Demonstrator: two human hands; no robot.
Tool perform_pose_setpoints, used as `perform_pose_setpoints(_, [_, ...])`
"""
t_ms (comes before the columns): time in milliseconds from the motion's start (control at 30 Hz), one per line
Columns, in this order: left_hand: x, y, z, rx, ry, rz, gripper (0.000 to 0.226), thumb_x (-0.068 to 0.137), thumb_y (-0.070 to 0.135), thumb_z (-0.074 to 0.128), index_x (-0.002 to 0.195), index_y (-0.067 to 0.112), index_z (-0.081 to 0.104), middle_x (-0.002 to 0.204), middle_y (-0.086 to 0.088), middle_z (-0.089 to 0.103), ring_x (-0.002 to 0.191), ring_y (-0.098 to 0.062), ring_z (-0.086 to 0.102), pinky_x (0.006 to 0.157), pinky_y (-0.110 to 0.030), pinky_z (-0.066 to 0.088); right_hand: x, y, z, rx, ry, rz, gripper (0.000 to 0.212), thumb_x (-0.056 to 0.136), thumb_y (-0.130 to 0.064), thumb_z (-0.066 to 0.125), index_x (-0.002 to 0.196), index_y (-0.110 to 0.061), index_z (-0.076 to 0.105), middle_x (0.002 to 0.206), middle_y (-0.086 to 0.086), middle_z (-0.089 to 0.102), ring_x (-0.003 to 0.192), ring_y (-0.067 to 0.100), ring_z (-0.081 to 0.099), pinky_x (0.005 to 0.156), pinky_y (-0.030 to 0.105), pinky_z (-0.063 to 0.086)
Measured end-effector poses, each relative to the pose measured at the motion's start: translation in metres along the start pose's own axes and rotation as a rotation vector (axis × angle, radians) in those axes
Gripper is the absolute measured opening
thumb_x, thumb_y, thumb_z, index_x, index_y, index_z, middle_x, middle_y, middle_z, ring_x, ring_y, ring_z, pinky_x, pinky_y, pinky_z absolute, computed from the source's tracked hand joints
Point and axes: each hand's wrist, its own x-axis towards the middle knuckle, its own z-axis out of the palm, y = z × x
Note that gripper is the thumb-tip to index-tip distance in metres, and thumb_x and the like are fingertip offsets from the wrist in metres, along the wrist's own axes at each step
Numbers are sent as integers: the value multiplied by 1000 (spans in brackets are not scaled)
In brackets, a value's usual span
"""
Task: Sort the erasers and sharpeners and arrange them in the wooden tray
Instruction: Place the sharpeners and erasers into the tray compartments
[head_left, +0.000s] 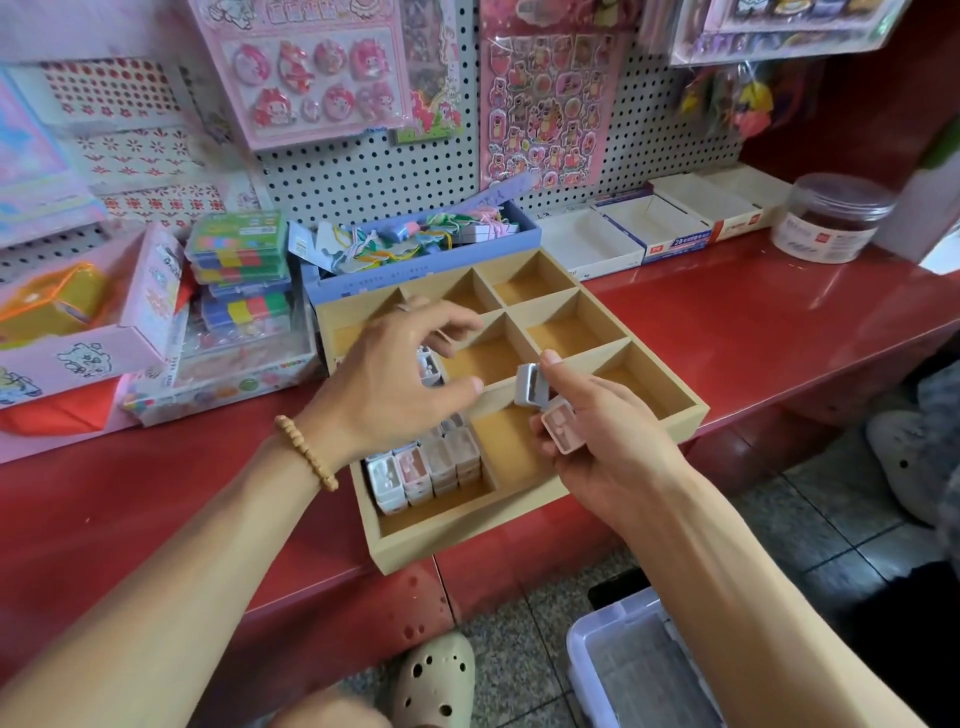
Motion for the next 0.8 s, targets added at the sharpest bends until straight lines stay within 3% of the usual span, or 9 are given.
perform_pose_setpoints(67, [-7,11,1,-70,-90,23,39,73,33,83,108,33,67,103,13,62,96,-6,63,71,-28,52,2,2,5,-25,-28,-1,22,96,-27,64,84,-8,60,61,2,51,49,10,46,39,20,36])
perform_pose_setpoints(233, [-14,16,1,-114,-30,42,31,72,33,83,100,34,72,94,7,65,85,-15,64,70,-43,54,2,5,17,-56,-134,3,26,98,-28,60,80,-9,63,60,1,53,50,9,46,42,20,36])
perform_pose_setpoints(467, [-22,18,-5,-116,52,47,27,74,21,82,99,31,74,95,9,68,91,-13,64,82,-35,51,2,9,30,-24,-199,51,26,99,-14,54,75,-10,63,70,9,52,51,13,45,40,20,33])
perform_pose_setpoints(633, [-27,18,-2,-93,69,51,29,79,19,79,107,26,74,99,16,69,99,-1,63,90,-27,50,2,10,33,60,-160,102,27,101,-21,55,81,-7,66,62,6,57,48,12,47,39,19,34])
perform_pose_setpoints(800, [-21,10,-11,-59,155,53,37,75,12,83,108,24,72,104,14,64,89,-3,65,81,-20,53,17,5,24,202,-109,130,26,104,-24,48,87,-6,57,63,6,56,46,9,45,36,15,34])
